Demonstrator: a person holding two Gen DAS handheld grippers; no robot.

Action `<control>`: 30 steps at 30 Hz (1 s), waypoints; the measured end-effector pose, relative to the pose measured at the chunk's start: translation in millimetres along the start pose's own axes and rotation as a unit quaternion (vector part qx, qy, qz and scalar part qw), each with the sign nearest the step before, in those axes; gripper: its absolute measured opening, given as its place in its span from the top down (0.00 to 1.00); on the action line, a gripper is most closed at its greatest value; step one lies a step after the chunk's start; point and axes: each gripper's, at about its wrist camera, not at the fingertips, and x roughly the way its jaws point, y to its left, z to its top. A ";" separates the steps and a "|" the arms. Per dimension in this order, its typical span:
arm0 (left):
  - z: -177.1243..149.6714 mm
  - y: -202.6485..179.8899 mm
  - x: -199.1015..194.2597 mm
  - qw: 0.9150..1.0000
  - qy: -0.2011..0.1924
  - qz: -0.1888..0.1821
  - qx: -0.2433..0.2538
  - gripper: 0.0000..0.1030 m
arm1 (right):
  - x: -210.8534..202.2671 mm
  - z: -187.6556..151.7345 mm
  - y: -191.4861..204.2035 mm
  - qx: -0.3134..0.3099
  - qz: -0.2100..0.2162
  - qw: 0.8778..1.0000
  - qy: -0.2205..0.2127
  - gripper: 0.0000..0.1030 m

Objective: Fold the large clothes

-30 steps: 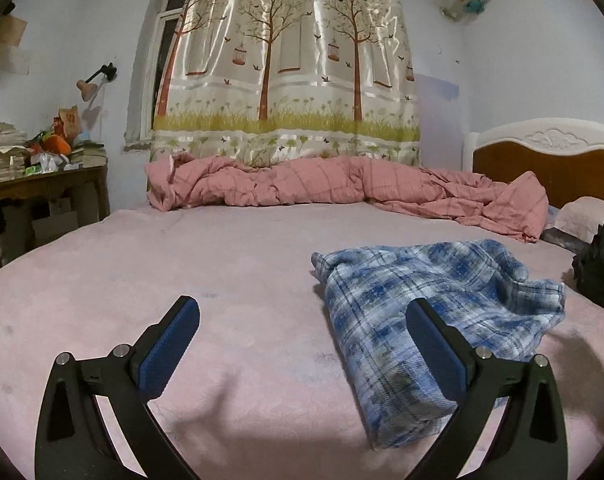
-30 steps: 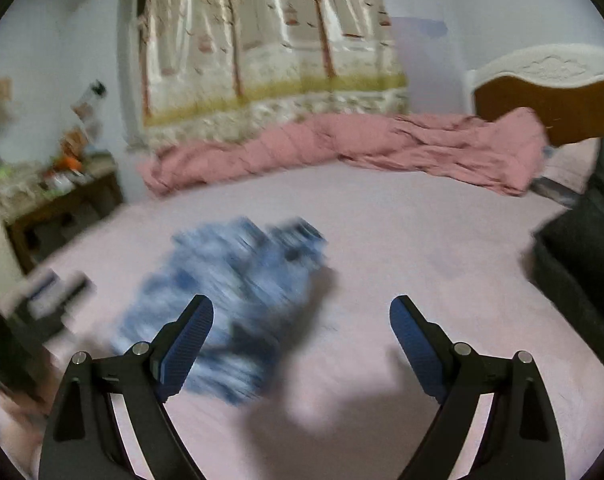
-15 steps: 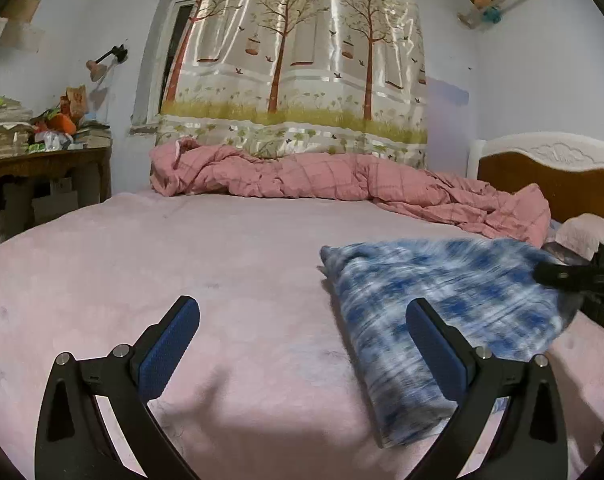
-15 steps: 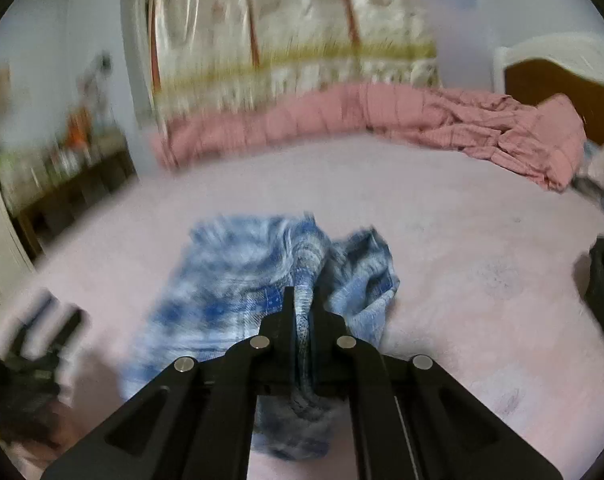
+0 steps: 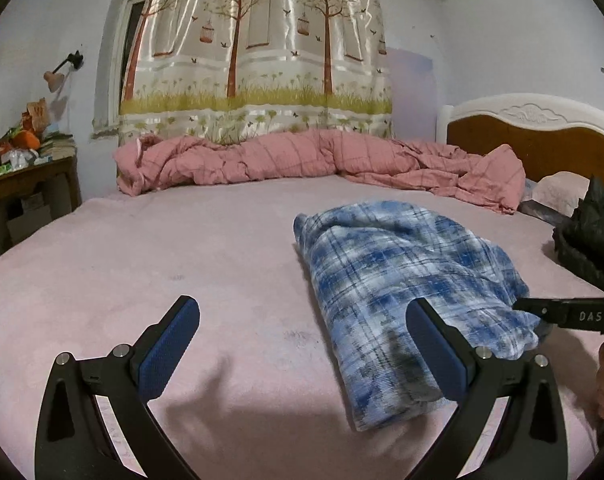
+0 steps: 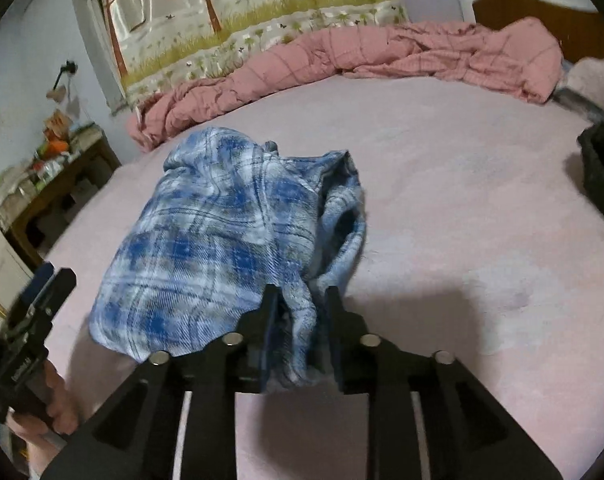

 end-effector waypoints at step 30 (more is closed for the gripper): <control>-8.1 -4.0 40.3 0.988 0.137 -0.072 -0.006 0.00 | 131.2 168.6 139.1 -0.152 0.055 0.984 0.072 0.97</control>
